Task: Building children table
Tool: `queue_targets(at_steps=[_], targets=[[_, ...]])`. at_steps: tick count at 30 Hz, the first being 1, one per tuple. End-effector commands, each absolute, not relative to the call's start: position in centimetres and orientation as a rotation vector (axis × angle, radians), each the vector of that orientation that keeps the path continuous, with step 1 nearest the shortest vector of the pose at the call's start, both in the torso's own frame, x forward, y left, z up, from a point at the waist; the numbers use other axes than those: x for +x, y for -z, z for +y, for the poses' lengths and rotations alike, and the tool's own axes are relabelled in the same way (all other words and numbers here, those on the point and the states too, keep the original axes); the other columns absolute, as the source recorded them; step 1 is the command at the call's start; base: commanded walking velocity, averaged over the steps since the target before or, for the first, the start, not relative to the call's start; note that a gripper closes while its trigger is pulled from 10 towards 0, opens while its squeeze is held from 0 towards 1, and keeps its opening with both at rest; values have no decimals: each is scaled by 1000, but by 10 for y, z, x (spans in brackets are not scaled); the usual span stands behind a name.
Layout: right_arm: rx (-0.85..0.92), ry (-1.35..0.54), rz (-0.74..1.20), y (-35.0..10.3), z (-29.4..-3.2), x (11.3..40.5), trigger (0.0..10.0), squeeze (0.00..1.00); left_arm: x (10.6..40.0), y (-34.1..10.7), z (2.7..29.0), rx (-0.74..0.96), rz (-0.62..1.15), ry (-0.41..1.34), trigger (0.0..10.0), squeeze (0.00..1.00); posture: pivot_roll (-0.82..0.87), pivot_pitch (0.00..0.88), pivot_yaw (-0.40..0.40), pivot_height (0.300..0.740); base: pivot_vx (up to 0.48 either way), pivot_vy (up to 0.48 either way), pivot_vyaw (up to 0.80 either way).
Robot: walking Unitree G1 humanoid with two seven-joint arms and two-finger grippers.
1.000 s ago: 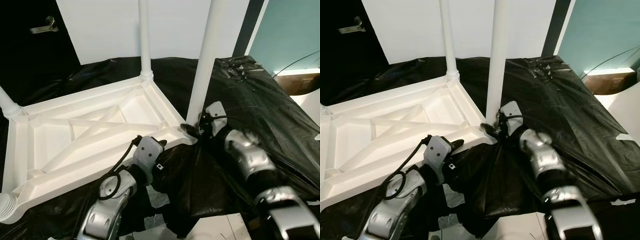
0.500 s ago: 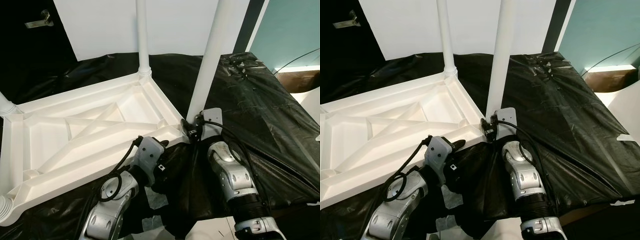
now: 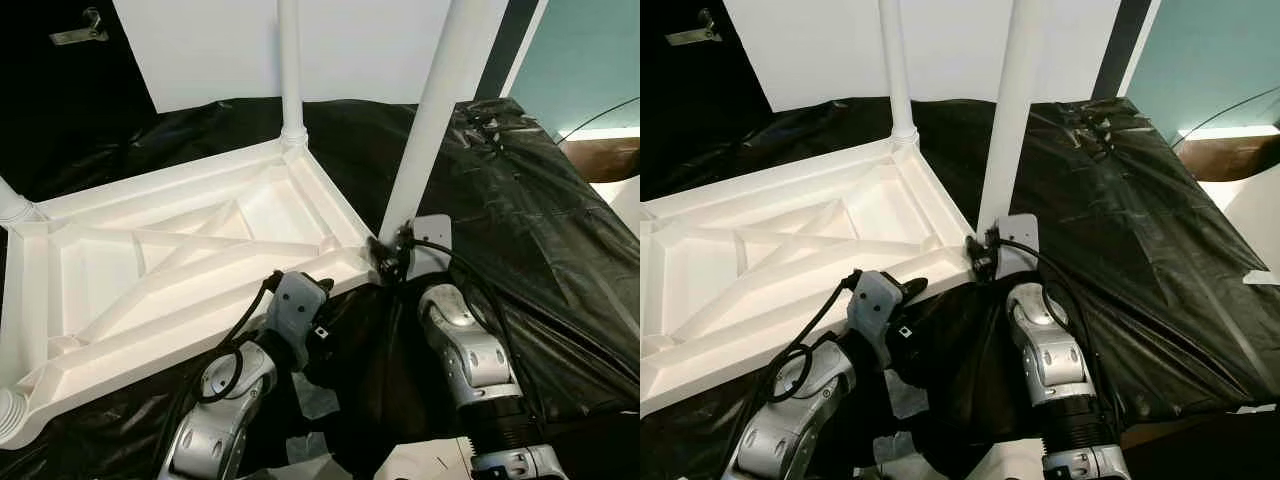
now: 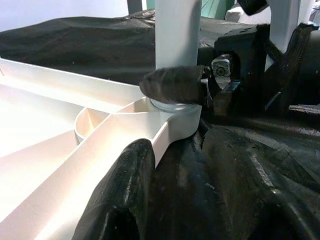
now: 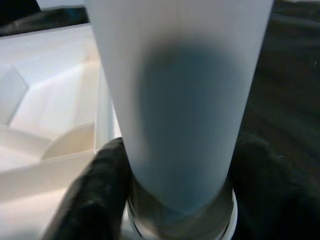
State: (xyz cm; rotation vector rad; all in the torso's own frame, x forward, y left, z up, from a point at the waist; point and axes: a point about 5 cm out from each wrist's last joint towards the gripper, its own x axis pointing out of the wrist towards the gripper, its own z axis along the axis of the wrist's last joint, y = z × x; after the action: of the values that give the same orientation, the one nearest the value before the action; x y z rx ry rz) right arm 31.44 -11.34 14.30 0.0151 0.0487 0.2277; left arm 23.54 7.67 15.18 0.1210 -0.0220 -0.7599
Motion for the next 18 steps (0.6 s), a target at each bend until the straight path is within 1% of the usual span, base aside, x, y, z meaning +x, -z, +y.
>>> queue_targets(at_steps=[1, 6, 9, 10, 12, 13, 14, 18], targets=[[16, -200, 122, -127, -128, 313, 10000, 1000, 236, -153, 78, 119, -24, 716, 10000, 0, 159, 104, -22, 740, 0, 0, 0], [13, -212, 101, -131, -134, 313, 10000, 1000, 236, -153, 79, 119, -23, 713, 10000, 0, 160, 103, -22, 740, 0, 0, 0], [8, -257, 80, -135, -138, 313, 10000, 1000, 236, -153, 79, 119, -25, 712, 10000, 0, 157, 96, -22, 740, 0, 0, 0], [0, -317, 70, -136, -139, 313, 10000, 1000, 237, -154, 79, 122, -28, 712, 10000, 0, 154, 87, -27, 740, 0, 0, 0], [-5, -338, 65, -137, -139, 314, 10000, 1000, 238, -154, 79, 123, -29, 712, 10000, 0, 154, 87, -27, 740, 0, 0, 0], [1, -355, 64, -137, -139, 316, 10000, 82, 238, -155, 80, 125, -32, 708, 10000, 0, 147, 83, -31, 740, 0, 0, 0], [7, -380, 57, -139, -139, 319, 10000, 0, 240, -156, 82, 125, -37, 695, 10000, 0, 140, 77, -36, 740, 0, 0, 0], [3, -404, 41, -142, -139, 322, 10000, 0, 241, -156, 84, 122, -39, 681, 10000, 0, 132, 78, -35, 740, 0, 0, 0]])
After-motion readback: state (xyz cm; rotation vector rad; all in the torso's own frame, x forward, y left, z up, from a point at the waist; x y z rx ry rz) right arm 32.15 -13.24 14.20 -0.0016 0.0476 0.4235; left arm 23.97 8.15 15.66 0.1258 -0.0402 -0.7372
